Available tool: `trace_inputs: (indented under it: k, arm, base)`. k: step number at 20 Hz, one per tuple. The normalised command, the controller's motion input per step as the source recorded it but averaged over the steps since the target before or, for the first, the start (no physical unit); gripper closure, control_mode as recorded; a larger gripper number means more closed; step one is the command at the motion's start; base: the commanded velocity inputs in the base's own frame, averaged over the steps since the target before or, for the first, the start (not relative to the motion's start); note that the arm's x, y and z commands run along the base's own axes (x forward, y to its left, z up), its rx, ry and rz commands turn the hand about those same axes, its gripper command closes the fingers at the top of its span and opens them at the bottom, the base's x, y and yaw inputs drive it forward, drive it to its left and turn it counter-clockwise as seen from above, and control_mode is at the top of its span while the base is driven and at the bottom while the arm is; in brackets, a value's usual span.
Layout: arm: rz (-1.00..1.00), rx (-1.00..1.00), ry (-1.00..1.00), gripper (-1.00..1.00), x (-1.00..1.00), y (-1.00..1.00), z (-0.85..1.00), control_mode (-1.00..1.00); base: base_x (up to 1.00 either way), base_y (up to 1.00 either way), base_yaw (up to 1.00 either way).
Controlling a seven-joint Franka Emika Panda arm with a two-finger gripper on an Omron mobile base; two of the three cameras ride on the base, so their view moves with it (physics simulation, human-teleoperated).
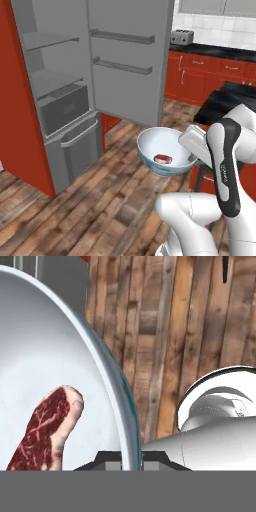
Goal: Place one of the steaks on the plate and the other in the bowl. Then place the bowl in the fridge.
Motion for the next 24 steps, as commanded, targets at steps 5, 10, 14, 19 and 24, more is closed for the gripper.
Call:
trace_inputs:
  k: [5, 10, 14, 19, 24]
  arm:
    - [0.00, 0.00, 0.00, 1.00, 0.00, 0.00, 0.00, 1.00]
    - [0.00, 0.00, 0.00, 1.00, 0.00, 0.00, 0.00, 1.00]
    - [0.00, 0.00, 0.00, 1.00, 0.00, 0.00, 0.00, 1.00]
    - [0.00, 0.00, 0.00, 1.00, 0.00, 0.00, 0.00, 1.00]
    - [0.00, 0.00, 0.00, 1.00, 0.00, 0.00, 0.00, 1.00]
  base:
    - [0.96, 1.00, -0.10]
    - [0.94, 1.00, -0.12]
    - [0.82, 0.53, -0.03]
    - [0.99, 0.03, 0.01]
    - [0.97, 0.09, 0.02]
